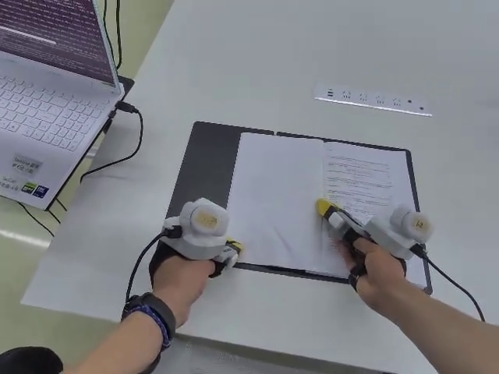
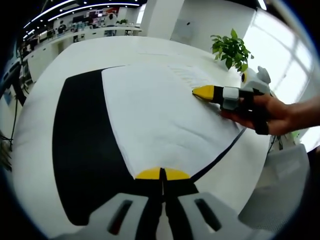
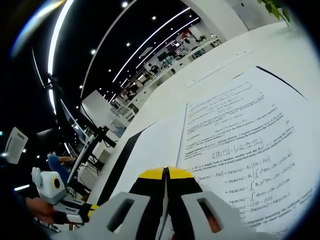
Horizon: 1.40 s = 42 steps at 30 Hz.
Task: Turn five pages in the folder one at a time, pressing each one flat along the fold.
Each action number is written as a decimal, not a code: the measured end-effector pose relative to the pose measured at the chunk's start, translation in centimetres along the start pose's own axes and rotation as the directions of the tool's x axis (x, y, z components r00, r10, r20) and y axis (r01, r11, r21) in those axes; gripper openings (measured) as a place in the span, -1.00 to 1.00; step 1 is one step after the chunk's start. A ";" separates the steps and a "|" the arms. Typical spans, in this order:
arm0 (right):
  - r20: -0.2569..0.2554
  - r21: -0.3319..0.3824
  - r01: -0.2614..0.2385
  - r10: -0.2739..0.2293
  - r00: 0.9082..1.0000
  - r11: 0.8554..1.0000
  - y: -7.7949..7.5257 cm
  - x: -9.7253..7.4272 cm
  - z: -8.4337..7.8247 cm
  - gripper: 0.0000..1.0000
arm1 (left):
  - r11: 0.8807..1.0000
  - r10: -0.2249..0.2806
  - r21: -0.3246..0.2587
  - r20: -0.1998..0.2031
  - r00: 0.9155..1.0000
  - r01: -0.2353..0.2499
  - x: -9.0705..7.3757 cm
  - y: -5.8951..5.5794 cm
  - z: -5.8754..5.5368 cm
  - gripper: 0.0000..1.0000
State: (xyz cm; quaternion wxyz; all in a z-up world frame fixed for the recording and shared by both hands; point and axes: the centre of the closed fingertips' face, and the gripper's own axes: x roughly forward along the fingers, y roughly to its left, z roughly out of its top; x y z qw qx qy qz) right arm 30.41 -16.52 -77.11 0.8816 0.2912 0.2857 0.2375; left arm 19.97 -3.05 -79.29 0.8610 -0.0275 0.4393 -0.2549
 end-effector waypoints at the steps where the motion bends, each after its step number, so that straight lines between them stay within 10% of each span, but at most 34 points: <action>1: -0.001 0.002 0.000 0.000 1.000 1.000 0.0 -0.2 -0.2 -1.00 | 1.000 -0.001 0.004 -0.001 1.000 0.001 0.0 0.0 0.0 -1.00; 42: -0.075 -0.035 -0.011 0.008 0.997 0.999 1.9 -6.9 -7.1 -1.00 | 0.996 -0.032 0.081 -0.015 0.999 0.033 0.0 -0.2 0.0 -1.00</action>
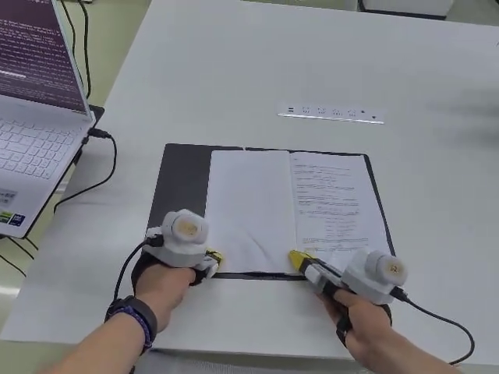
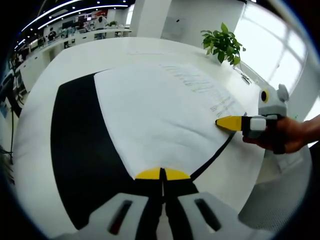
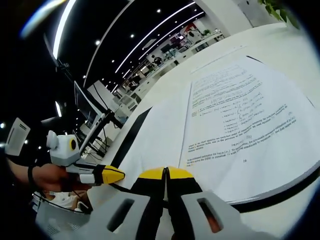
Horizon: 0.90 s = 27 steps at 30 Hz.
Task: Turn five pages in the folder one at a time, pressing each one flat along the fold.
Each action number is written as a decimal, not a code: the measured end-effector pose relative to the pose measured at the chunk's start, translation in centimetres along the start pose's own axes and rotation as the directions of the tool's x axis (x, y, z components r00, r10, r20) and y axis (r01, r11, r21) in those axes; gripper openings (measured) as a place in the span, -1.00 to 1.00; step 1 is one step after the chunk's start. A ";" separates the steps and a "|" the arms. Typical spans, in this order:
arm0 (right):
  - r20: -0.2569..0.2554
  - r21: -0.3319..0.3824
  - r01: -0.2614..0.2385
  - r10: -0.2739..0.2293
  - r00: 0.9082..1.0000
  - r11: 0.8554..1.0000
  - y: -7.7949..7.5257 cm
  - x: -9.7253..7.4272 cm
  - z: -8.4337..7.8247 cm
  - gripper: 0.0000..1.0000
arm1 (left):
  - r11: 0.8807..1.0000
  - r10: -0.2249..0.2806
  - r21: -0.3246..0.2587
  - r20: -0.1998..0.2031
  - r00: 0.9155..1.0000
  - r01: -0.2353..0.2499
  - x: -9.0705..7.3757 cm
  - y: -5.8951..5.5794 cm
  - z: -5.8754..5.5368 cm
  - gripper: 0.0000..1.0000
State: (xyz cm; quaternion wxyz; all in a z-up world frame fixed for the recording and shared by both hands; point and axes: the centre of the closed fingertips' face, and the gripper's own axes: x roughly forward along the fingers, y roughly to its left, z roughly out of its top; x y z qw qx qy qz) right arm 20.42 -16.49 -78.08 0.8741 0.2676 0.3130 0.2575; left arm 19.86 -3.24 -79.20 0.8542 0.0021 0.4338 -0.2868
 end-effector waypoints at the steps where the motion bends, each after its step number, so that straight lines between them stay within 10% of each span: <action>1: 0.000 0.001 0.000 0.000 1.000 1.000 0.0 -0.1 -0.1 -1.00 | 1.000 0.000 0.000 0.000 1.000 0.000 0.0 0.0 0.0 -1.00; 19: -0.015 0.027 0.013 -0.013 1.000 1.000 1.0 -1.0 -0.6 -0.99 | 0.999 0.004 -0.048 -0.061 0.998 -0.007 0.0 -0.2 0.1 -1.00; 27: -0.003 0.038 0.021 -0.021 1.000 0.999 1.0 -1.6 0.5 -0.89 | 0.998 -0.017 -0.064 0.024 1.000 0.019 -1.4 -1.5 1.8 -0.95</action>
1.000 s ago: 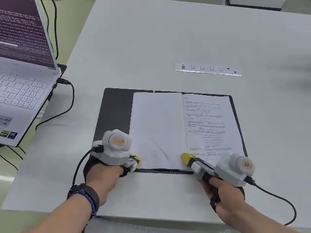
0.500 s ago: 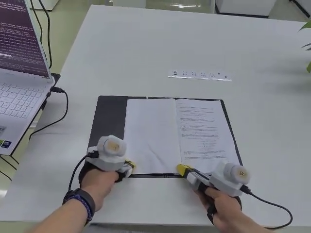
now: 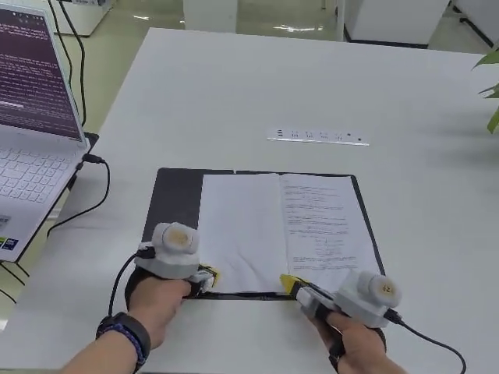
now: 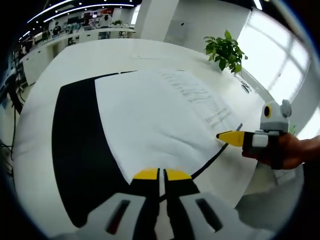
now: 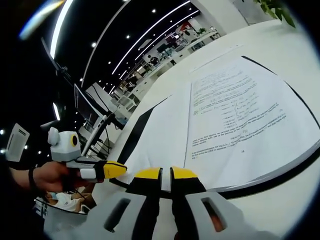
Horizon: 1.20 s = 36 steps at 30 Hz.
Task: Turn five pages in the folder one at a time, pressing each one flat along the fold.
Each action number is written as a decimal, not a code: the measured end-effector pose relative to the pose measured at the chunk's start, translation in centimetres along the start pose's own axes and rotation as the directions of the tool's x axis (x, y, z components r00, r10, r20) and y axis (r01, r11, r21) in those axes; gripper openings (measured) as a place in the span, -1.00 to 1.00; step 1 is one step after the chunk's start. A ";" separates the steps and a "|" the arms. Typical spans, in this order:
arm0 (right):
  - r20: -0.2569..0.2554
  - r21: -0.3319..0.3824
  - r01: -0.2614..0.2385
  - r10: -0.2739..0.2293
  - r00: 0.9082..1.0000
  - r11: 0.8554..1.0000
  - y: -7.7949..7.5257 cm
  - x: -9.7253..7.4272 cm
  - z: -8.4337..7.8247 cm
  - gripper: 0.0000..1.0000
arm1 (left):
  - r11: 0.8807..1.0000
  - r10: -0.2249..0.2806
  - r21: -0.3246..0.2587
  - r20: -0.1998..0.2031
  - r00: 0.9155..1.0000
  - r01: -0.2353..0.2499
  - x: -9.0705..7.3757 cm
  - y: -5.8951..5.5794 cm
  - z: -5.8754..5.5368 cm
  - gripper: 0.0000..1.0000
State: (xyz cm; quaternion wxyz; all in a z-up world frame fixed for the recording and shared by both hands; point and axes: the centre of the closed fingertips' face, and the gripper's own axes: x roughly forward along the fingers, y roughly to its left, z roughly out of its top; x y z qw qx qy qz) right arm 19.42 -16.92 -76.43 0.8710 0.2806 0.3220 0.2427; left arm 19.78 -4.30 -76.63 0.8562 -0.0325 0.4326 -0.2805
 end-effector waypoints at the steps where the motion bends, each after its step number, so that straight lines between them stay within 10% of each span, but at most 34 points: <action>1: 0.002 0.000 0.000 0.000 1.000 1.000 0.0 -0.2 0.2 -0.86 | 1.000 -0.004 -0.003 0.006 1.000 0.004 -0.2 -0.2 0.1 -0.92; 15: -0.013 -0.111 -0.028 0.027 1.000 0.993 0.7 -3.0 1.7 -0.50 | 0.998 0.017 0.056 0.068 0.998 -0.020 -2.8 -2.4 0.0 -0.50; 26: 0.039 -0.123 -0.005 0.010 0.999 0.992 -0.2 -6.5 3.9 -0.30 | 0.997 0.042 0.056 0.157 0.987 -0.052 -6.4 -2.6 2.8 -0.36; 36: 0.027 -0.189 0.019 -0.014 1.000 0.982 -1.6 -9.3 4.3 -0.11 | 0.988 0.056 0.133 0.149 0.987 -0.076 -8.8 -2.7 3.0 -0.21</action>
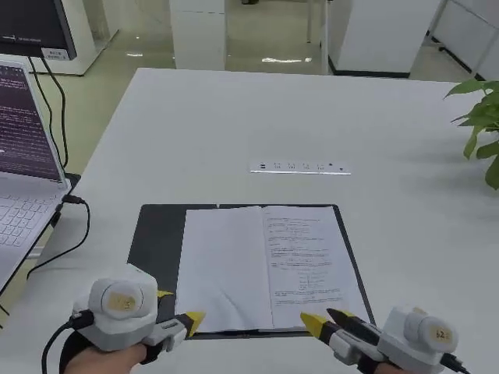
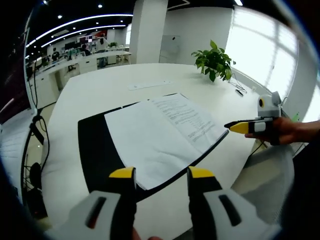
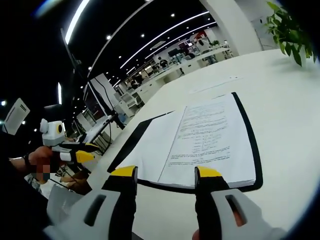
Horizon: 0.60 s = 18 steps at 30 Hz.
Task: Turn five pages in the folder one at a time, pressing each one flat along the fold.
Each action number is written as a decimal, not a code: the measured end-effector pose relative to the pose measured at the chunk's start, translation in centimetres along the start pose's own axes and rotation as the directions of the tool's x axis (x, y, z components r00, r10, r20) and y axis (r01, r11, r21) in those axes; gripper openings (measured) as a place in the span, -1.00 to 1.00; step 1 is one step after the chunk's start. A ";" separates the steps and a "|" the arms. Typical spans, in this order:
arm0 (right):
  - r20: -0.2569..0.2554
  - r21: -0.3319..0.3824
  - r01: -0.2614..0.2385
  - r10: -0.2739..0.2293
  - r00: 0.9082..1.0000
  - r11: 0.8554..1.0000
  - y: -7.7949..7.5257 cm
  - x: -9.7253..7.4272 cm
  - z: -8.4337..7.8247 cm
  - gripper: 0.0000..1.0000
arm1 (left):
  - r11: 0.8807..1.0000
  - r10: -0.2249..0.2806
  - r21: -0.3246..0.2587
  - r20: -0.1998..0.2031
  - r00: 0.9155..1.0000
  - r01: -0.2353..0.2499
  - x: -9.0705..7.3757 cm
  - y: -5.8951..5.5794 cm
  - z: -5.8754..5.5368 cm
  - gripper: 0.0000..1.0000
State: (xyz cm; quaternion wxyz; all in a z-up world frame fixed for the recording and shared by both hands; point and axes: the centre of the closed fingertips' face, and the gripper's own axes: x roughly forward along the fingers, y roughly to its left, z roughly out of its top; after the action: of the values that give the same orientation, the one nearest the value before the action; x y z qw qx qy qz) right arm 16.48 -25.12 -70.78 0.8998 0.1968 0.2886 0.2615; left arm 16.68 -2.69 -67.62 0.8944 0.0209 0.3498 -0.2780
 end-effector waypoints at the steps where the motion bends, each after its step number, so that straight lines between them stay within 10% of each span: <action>1: 0.002 -0.008 0.006 -0.006 1.000 1.000 -0.2 -0.4 0.2 -0.09 | 1.000 0.002 -0.002 0.006 1.000 -0.002 -0.4 0.1 0.2 -0.19; 18: 0.046 -0.135 0.068 -0.062 0.997 0.989 -0.2 -5.1 3.0 0.16 | 0.995 0.095 -0.036 0.068 0.993 -0.092 -4.0 2.9 1.0 0.11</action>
State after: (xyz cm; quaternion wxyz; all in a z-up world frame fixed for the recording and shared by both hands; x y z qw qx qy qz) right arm 14.89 -28.88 -66.53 0.9249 0.1308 0.2576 0.2471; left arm 16.32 1.43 -64.79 0.9183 0.0130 0.3214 -0.2307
